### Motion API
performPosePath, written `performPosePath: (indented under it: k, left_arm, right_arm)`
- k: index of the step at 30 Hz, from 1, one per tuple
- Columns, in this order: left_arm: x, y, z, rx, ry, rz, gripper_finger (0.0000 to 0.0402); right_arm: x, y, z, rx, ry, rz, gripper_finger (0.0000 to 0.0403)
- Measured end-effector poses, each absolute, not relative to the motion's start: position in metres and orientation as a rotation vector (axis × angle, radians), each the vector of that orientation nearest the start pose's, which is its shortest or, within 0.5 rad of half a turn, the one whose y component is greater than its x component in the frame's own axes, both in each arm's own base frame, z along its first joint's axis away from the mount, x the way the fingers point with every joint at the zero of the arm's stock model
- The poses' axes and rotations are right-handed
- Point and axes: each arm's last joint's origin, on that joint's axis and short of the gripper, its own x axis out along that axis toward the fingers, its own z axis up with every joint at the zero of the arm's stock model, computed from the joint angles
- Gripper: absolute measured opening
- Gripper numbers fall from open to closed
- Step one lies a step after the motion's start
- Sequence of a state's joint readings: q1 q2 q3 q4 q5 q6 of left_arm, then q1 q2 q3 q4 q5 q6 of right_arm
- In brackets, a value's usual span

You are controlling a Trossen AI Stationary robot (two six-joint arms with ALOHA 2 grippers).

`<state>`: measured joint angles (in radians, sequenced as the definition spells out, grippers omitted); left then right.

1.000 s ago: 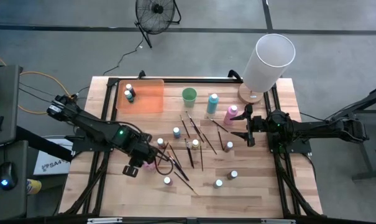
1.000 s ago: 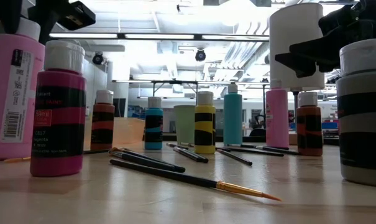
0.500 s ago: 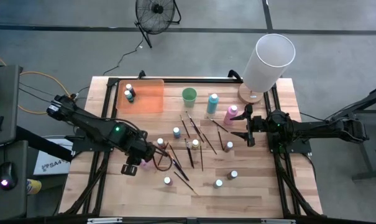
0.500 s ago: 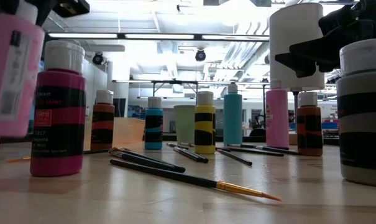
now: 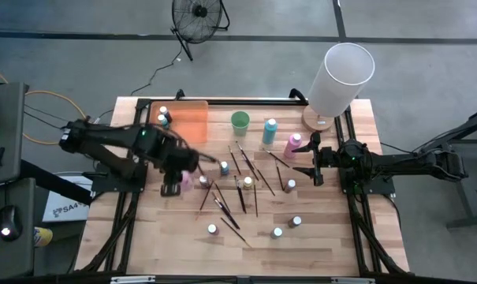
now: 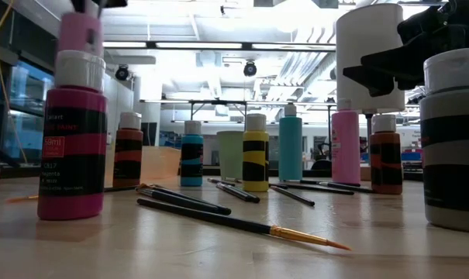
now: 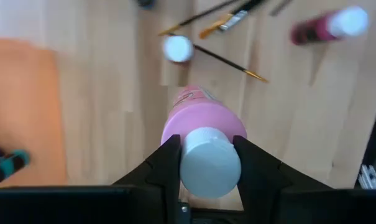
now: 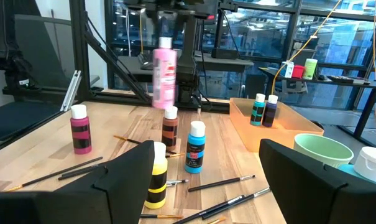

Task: Pick & Place Paint Supplies
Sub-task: Put the pink paint bottle into the orange bin

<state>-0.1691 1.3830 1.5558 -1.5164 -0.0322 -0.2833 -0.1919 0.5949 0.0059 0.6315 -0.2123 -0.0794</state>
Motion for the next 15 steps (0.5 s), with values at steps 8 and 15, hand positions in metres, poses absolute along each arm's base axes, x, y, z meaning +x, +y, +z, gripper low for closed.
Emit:
performPosePath:
  k: [8,15]
  left_arm:
    - [0.222,0.025,0.376,-0.260,1.292,0.301,0.0117]
    - [0.207,0.090,0.376,-0.411,1.251,0.551,0.0117]
  right_arm:
    - [0.133,-0.020,0.169,-0.088,-0.042,0.019,0.0286]
    - [0.133,-0.020,0.169,-0.088,-0.043,0.018,0.0286]
